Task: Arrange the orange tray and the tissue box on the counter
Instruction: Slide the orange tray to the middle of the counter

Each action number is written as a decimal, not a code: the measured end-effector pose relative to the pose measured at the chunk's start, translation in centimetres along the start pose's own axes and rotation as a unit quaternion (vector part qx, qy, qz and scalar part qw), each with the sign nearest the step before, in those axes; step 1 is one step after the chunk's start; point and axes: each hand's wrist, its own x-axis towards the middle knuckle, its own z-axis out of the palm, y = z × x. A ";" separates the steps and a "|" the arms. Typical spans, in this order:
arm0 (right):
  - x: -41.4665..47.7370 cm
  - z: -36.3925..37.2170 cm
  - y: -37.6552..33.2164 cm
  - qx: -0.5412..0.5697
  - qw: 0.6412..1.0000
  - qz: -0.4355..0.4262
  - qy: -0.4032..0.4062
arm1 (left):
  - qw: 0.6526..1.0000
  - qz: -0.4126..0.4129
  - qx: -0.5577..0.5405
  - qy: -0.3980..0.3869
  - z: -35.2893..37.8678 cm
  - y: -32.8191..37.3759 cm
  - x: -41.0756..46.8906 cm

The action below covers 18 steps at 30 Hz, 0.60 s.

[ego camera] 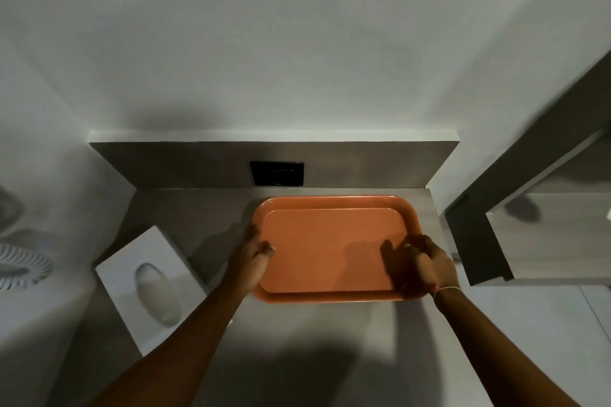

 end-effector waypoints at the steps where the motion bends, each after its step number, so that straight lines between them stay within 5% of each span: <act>1: 0.1 0.2 0.1 -0.006 1.000 0.000 0.001 | 1.000 0.002 0.001 0.001 0.0 -0.1 0.1; 4: 0.2 0.4 0.2 -0.031 1.000 -0.001 -0.004 | 0.999 0.016 0.035 -0.014 0.1 -0.6 0.3; 9: -2.3 1.7 2.1 -0.166 0.981 -0.098 0.009 | 0.945 0.127 0.301 0.032 1.8 -2.5 -3.4; 13: -8.2 4.0 5.4 -0.254 0.940 -0.229 -0.020 | 0.910 0.233 0.335 0.071 4.3 -5.3 -9.7; 18: -10.4 4.9 8.5 -0.340 0.912 -0.222 -0.057 | 0.908 0.201 0.364 0.045 6.0 -7.4 -12.0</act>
